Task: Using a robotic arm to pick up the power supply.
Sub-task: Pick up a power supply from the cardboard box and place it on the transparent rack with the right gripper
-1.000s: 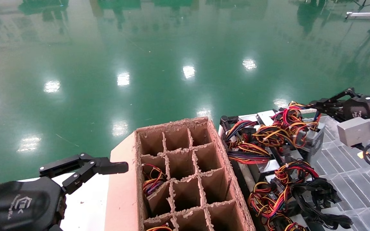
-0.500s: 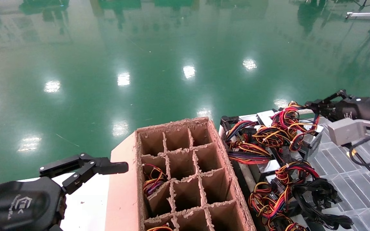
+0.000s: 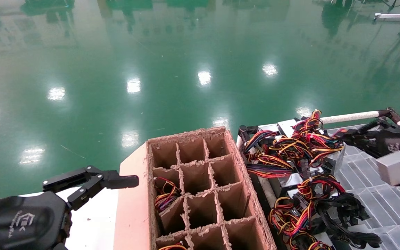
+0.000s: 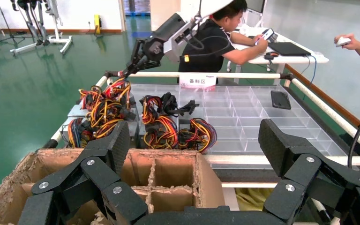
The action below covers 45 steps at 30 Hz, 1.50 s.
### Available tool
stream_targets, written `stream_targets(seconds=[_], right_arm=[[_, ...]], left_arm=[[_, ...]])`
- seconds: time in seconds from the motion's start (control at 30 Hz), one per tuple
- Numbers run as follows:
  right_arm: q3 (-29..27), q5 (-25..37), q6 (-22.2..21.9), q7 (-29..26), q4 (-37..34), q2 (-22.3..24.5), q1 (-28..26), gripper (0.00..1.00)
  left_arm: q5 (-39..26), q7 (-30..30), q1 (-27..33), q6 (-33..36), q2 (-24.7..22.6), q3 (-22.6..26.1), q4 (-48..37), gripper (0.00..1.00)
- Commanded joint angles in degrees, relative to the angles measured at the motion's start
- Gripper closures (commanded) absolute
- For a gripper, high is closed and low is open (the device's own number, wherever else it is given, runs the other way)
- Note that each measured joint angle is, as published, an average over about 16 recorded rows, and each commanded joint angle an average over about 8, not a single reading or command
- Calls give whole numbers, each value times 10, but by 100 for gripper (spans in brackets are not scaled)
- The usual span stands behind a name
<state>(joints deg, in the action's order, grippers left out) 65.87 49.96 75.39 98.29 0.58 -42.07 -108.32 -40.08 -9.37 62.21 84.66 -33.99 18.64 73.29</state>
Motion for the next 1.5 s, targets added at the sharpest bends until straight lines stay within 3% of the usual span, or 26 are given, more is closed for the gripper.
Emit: stream_targets(seconds=[0.03,0.33,0.8,1.2,1.5], right_arm=[[2,3,9,-1,-2,6,0,100],[6,9,30,-4,-10,43,-9,100],[2,3,30,-4,-17,61,14,100],[-3,-3,70,-22,-15,84,29,100],[-1,-1,72,-37,-19,98,30,100]], left_arm=[[0,0,0,0,0,0,0,0],[0,0,0,0,0,0,0,0],[0,0,0,0,0,0,0,0],[0,0,0,0,0,1,0,0],[1,0,0,0,0,1,0,0]])
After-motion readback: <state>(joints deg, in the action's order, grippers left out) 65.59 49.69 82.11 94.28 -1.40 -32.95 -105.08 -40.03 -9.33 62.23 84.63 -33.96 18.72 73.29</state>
